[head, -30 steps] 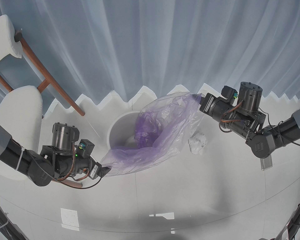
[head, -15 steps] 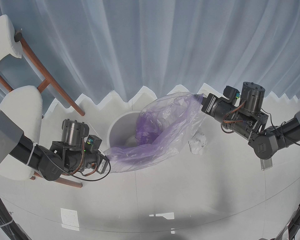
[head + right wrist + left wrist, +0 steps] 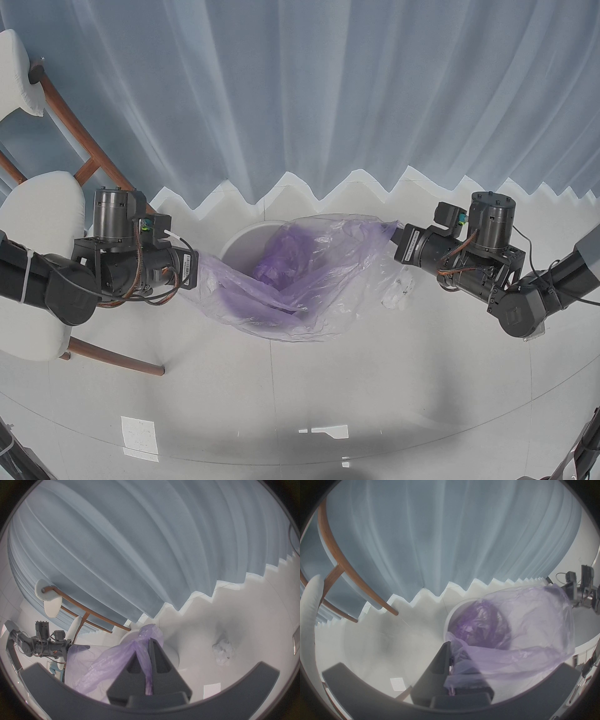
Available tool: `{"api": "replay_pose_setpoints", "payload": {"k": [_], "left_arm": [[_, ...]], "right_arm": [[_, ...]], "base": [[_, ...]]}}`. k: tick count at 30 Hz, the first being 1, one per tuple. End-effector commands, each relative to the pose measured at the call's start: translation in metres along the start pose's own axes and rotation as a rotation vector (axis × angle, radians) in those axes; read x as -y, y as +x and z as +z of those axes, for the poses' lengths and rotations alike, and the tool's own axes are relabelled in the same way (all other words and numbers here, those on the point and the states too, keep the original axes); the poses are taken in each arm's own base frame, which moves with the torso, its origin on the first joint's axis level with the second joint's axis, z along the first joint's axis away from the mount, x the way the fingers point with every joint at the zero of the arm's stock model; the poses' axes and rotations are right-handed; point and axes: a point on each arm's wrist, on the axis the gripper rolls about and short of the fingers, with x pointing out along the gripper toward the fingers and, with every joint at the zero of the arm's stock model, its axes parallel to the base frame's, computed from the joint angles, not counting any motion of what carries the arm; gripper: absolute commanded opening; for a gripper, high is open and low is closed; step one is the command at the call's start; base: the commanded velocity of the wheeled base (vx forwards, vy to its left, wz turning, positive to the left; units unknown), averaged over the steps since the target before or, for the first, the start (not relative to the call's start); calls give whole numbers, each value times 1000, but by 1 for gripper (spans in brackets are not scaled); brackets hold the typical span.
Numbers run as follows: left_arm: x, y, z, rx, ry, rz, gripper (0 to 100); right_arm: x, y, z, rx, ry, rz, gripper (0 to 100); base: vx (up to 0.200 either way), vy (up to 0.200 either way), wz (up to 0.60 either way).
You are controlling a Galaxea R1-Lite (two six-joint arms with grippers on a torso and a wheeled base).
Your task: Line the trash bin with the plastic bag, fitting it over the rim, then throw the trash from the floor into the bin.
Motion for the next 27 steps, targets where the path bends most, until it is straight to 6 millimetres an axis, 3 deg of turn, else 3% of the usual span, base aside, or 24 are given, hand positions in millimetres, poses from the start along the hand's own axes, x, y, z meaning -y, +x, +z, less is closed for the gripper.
{"api": "replay_pose_setpoints", "payload": {"k": [1,4,12,22,27], "left_arm": [[7,-24,6,13,-3,-32,0],[4,-28,9,6,-9,-49,0],[6,-31,23,-3,-4,-67,0],[10,-32,12,-37,-45,-62,0],[19,-54,11,-26,-205,-85,0]], "right_arm": [[-12,16,-15,-36,-11,32,0],[-17,12,-25,-67,-16,42,0],[-10,8,-26,-83,-47,21,0],[-12,-6,-20,-105,-49,19,0],[-11,-27,-35,-201,-36,14,0]], "base": [[0,0,0],[0,0,0],[200,0,0],[200,0,0],[0,0,0]]}}
